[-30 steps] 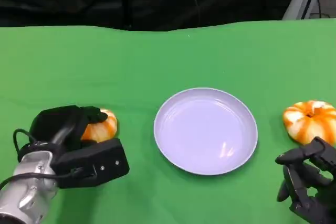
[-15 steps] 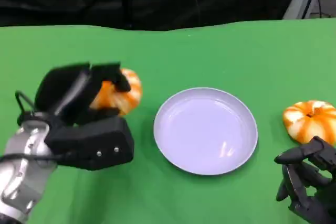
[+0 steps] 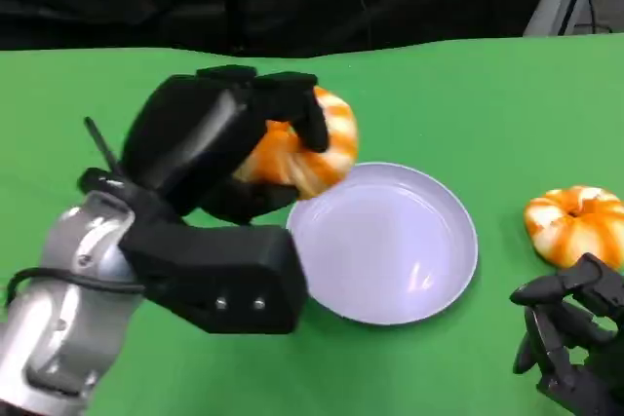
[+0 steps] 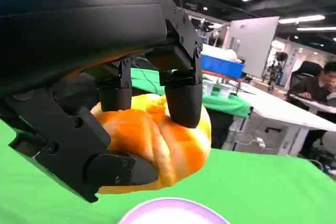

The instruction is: Grasp the bread from the table and place it into the plate.

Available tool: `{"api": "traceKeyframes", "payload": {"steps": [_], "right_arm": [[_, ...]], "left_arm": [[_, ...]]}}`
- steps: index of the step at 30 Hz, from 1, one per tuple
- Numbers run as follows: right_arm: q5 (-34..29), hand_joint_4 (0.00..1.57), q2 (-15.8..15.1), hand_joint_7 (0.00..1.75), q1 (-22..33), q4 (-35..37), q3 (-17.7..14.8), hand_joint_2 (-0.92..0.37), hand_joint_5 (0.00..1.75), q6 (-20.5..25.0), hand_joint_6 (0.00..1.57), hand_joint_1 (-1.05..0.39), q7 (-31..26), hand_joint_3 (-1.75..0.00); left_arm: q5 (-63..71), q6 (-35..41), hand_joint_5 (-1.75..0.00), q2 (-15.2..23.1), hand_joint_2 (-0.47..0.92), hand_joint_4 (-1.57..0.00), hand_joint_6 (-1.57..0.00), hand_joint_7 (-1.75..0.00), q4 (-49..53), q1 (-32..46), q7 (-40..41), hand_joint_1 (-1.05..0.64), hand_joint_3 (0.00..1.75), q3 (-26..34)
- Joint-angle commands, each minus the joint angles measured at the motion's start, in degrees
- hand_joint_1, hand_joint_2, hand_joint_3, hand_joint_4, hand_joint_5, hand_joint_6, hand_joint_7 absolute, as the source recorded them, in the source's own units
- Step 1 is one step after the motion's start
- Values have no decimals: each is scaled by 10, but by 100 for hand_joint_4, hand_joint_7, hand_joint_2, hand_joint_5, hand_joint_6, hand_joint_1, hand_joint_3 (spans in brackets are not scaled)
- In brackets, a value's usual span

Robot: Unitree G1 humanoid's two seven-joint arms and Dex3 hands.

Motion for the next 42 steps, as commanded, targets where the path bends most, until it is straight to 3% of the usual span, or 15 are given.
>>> {"api": "traceKeyframes", "payload": {"steps": [1,4,8,9,14,19,26,29,30,32,34,36,39,42], "right_arm": [[1,88,-3,144,3,-3,-5,-73,166,-6,79,-16,-3,-84],[2,87,-3,146,3,-2,-4,-73,168,-8,79,-15,-1,-84],[-3,87,-2,147,5,-4,-3,-73,169,-7,78,-16,-5,-84],[-5,87,-1,148,6,-6,-2,-73,169,-6,78,-16,-6,-84],[-4,87,-1,147,7,-10,-1,-72,167,0,78,-16,-9,-84],[-6,86,-3,145,5,-8,1,-73,166,-3,77,-16,-7,-83],[-2,86,-2,145,5,-8,4,-74,166,-5,78,-16,-5,-83],[-7,86,-2,144,4,-4,2,-73,166,-12,78,-17,-6,-82],[-6,86,-2,144,4,-4,2,-73,166,-10,78,-17,-6,-82],[-2,86,-2,143,5,-5,2,-73,165,-6,78,-17,-5,-82],[1,86,-2,142,5,-6,2,-74,164,-5,78,-17,-3,-82],[-3,87,-2,142,5,-8,2,-74,164,-2,79,-18,-6,-82],[-8,87,-1,142,7,-10,2,-73,164,-1,79,-18,-11,-81],[-6,86,-2,142,7,-10,3,-74,164,0,78,-18,-10,-80]], "left_arm": [[21,-13,-175,-15,59,-76,-75,-155,7,-16,2,-8,96,-23],[37,-31,-175,-35,57,-76,-73,-154,45,-22,18,-5,94,-46],[57,-40,-172,-58,68,-74,-75,-145,93,-32,31,-4,64,-68],[61,-42,-159,-65,76,-79,-79,-134,108,-36,35,-6,54,-75],[77,-59,-151,-85,84,-83,-84,-123,166,-50,65,-7,36,-92],[90,-82,-174,-108,87,-73,-70,-152,254,-67,115,-3,29,-110],[82,-158,-175,-99,91,-67,-66,-154,335,-74,164,-6,29,-114],[80,-182,-155,-99,92,-66,-69,-127,353,-76,176,-11,30,-112],[79,-186,-147,-96,92,-60,-63,-118,355,-76,171,-18,31,-113],[87,-182,-66,-86,92,-59,-66,-47,350,-71,162,-47,38,-115],[96,-178,-18,-80,92,-49,-61,-10,346,-68,161,-69,41,-117],[109,-162,-5,-73,92,-36,-53,-2,336,-62,159,-81,45,-120],[121,-147,0,-66,92,-18,-41,0,325,-54,152,-92,54,-123],[120,-137,0,-59,92,-13,-37,0,314,-48,141,-95,57,-125]]}}
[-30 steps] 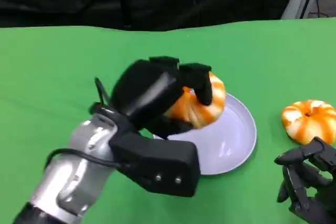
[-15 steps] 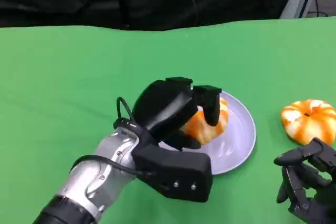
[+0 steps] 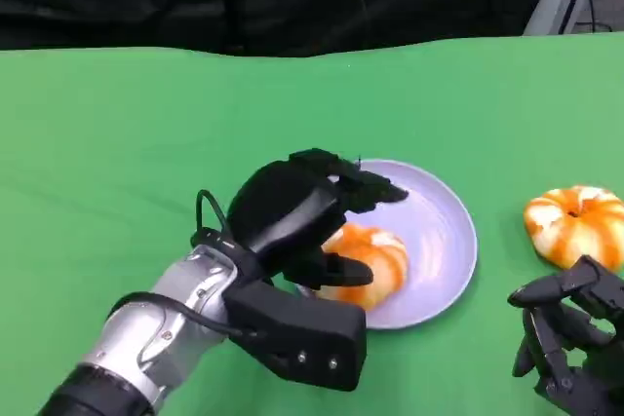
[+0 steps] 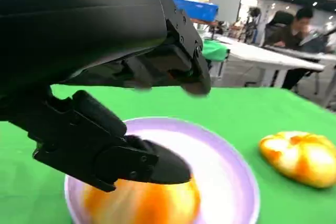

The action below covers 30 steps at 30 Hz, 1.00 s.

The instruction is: Grasp the bread from the table and place it into the plate.

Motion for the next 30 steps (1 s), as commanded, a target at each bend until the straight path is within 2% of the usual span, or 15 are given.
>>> {"api": "traceKeyframes", "payload": {"steps": [1,5,9,14,17,19,20,21,22,23,26,27,28,29,30], "right_arm": [[2,86,-3,142,3,-7,-2,-74,164,1,78,-18,-2,-79],[7,85,-3,143,3,-9,-2,-76,165,1,78,-17,2,-77],[3,87,-1,144,4,-10,-1,-76,166,0,79,-16,0,-79],[2,88,1,141,5,-13,3,-76,164,4,80,-15,-2,-80],[-1,88,3,141,4,-15,4,-75,164,4,80,-15,-3,-81],[0,87,3,140,4,-15,5,-75,164,4,80,-15,-3,-81],[0,87,3,140,4,-15,5,-75,165,4,80,-15,-4,-81],[2,87,3,140,3,-13,4,-75,165,4,80,-15,-3,-81],[3,88,2,140,2,-12,3,-75,165,4,80,-15,-2,-81],[4,88,2,140,2,-11,3,-74,164,4,81,-15,-2,-81],[7,89,2,139,1,-10,2,-74,164,4,81,-15,-1,-82],[7,89,2,139,-1,-7,1,-74,164,2,82,-15,0,-82],[6,90,1,139,-2,-6,0,-73,164,2,82,-15,-1,-84],[5,90,1,140,-2,-5,-1,-72,164,2,81,-16,-1,-86],[5,90,0,140,-2,-4,-2,-71,164,2,81,-16,-1,-86]], "left_arm": [[3,17,0,19,92,-5,-30,0,-22,16,-25,-99,62,-4],[-18,32,0,28,92,0,-24,0,-55,36,-59,-104,66,5],[-56,30,0,32,92,0,-25,-1,-88,60,-82,-105,68,25],[-188,33,-2,46,92,-5,-28,-1,-188,130,-154,-99,53,84],[-279,42,-10,47,92,-28,-36,-3,-250,181,-191,-76,34,124],[-297,46,-12,46,92,-34,-39,-4,-264,190,-203,-69,30,133],[-299,48,-12,45,92,-34,-39,-4,-267,192,-207,-69,29,134],[-374,75,-12,36,92,-35,-40,-4,-304,228,-224,-68,29,159],[-431,96,-23,30,92,-58,-57,-11,-332,254,-237,-38,34,179],[-471,113,-26,26,92,-66,-63,-14,-353,273,-247,-27,35,192],[-526,152,-30,22,92,-77,-71,-16,-389,297,-261,-16,39,211],[-594,184,-34,14,92,-82,-76,-18,-414,326,-265,-11,43,237],[-644,205,-78,10,86,-88,-90,-43,-431,348,-271,-5,68,257],[-678,219,-124,8,76,-86,-90,-87,-443,363,-274,-1,95,271],[-694,229,-139,8,72,-85,-88,-105,-450,370,-277,0,105,279]]}}
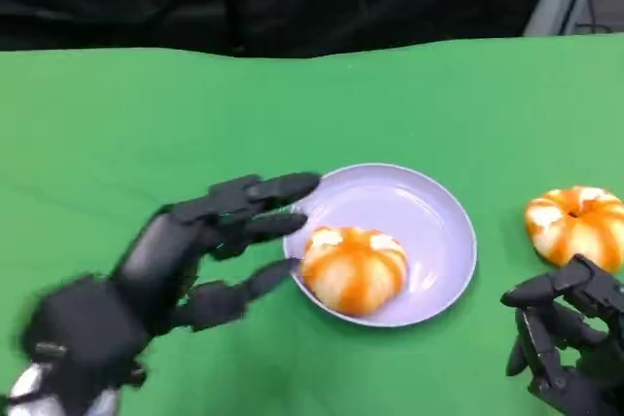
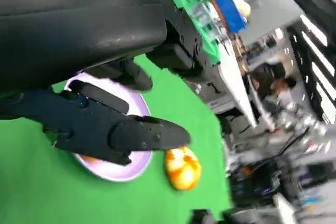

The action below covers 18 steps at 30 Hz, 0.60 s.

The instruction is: Grasp the bread from the table and place it into the plate.

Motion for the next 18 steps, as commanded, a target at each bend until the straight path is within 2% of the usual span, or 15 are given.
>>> {"api": "traceKeyframes", "payload": {"steps": [1,2,3,4,5,9,11,18], "right_arm": [[7,90,-4,141,-1,2,-8,-71,164,-2,81,-16,-2,-87],[8,90,-3,141,-1,2,-9,-71,164,-3,81,-17,-1,-87],[9,90,-3,141,-2,4,-9,-70,164,-4,81,-16,0,-88],[8,90,-3,141,-2,4,-9,-71,164,-3,81,-16,-1,-87],[8,89,-2,141,-2,4,-10,-71,165,-4,81,-16,-1,-87],[8,89,-3,141,-2,5,-12,-71,165,-3,81,-15,-2,-86],[13,89,-4,141,-4,8,-15,-71,165,-5,81,-15,2,-86],[11,89,-7,141,-3,9,-18,-76,164,-5,81,-16,4,-79]], "left_arm": [[-115,61,-147,-4,70,-84,-87,-114,-50,53,-17,1,110,55],[-145,73,-151,-4,69,-84,-86,-119,-55,68,-22,1,113,70],[-173,86,-165,-5,59,-91,-85,-148,-59,81,-26,1,136,84],[-199,98,-171,-6,53,-95,-82,-164,-61,92,-30,1,148,96],[-223,110,-173,-3,50,-96,-81,-169,-61,103,-37,0,153,108],[-278,147,-175,4,48,-98,-82,-174,-50,129,-61,-1,156,138],[-312,172,-175,7,51,-97,-82,-174,-40,137,-78,-2,156,153],[-371,227,-175,19,58,-94,-83,-172,14,125,-126,-4,127,195]]}}
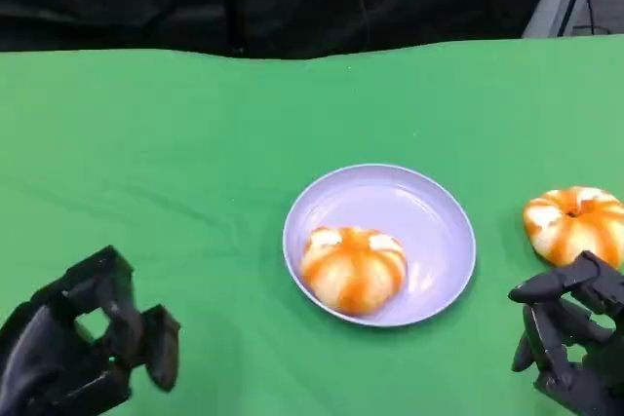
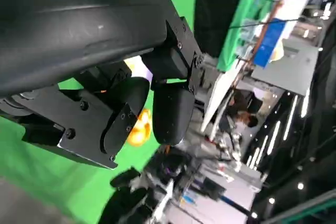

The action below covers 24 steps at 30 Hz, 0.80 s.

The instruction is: Grasp the bread from the table and place it into the plate.

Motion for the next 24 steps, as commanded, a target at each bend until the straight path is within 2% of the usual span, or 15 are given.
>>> {"api": "traceKeyframes", "payload": {"steps": [1,10,24], "right_arm": [[2,89,-7,142,3,-1,-6,-76,164,-3,81,-15,-1,-79],[-3,87,-5,143,4,-6,-1,-77,166,-3,79,-17,-2,-75],[3,88,-7,139,2,3,-1,-73,163,-11,80,-16,5,-83]], "left_arm": [[-20,23,-175,15,58,-94,-82,-172,39,-10,-27,-4,126,26],[-31,65,-175,18,52,-93,-82,-175,76,-29,-44,-6,130,51],[-34,86,-175,7,47,-93,-82,-175,80,-37,-37,-5,138,61]]}}
